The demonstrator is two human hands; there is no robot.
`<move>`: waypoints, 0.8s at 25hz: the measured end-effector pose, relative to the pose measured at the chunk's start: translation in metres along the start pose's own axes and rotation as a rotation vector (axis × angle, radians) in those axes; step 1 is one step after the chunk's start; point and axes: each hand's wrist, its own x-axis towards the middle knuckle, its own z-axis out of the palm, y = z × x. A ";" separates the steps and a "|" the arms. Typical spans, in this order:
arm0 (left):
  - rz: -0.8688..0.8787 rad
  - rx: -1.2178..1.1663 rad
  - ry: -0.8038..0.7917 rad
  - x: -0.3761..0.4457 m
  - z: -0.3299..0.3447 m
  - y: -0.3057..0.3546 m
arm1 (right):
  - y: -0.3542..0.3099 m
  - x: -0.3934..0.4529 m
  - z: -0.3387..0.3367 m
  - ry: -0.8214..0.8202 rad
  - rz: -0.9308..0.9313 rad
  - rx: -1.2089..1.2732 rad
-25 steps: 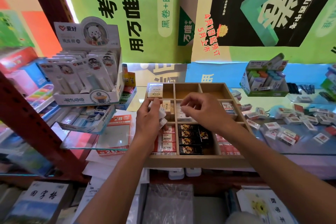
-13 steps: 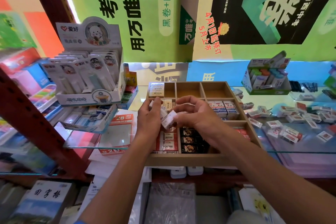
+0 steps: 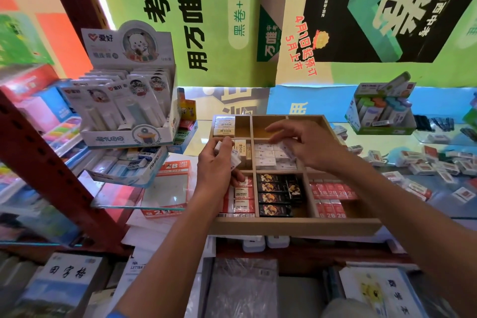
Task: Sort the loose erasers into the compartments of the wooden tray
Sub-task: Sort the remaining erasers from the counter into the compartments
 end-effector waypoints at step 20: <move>-0.007 -0.019 -0.008 0.000 0.001 -0.001 | 0.011 0.009 -0.008 -0.285 -0.051 -0.478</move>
